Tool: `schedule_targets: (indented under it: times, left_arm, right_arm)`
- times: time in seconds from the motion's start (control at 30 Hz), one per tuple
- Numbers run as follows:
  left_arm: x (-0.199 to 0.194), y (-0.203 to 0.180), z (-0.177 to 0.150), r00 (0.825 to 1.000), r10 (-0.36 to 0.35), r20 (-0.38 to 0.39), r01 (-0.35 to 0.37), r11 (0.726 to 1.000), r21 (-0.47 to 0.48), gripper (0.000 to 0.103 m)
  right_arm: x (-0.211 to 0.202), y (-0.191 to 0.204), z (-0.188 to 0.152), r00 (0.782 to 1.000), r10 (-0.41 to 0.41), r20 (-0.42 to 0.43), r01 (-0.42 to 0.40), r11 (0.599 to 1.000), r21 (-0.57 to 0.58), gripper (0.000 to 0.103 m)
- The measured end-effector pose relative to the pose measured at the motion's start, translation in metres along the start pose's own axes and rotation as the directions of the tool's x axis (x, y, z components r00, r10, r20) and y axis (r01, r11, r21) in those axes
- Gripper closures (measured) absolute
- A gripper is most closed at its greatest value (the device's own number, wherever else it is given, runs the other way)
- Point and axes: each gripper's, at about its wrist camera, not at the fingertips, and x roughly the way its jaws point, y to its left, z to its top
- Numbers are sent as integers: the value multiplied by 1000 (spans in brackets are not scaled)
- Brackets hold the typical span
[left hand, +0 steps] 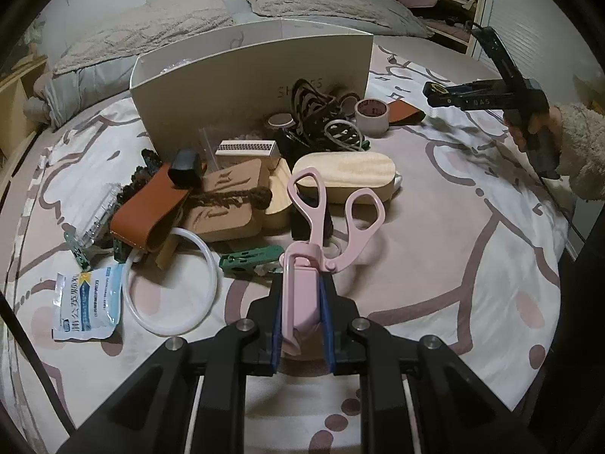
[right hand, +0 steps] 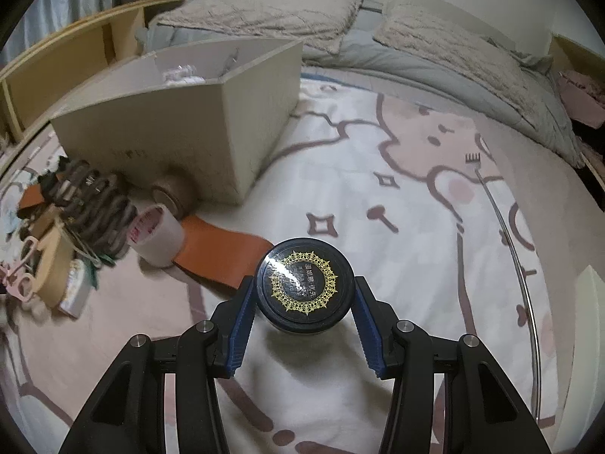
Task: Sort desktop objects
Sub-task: 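Lift and carry the scissors and black tin with both grippers over the box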
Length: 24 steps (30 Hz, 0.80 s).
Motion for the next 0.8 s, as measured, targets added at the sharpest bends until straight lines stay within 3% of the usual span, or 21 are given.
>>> schedule_targets:
  times: [0.23, 0.8]
  left_arm:
    - [-15, -4, 8, 999, 6, 47, -7, 1000, 15, 86]
    - [-41, -10, 37, 986, 74, 149, -76, 997, 9, 86]
  right_arm:
    - [-15, 15, 7, 1000, 4, 15, -3, 999, -37, 52]
    - [-51, 71, 28, 993, 108, 53, -100, 986, -135, 52]
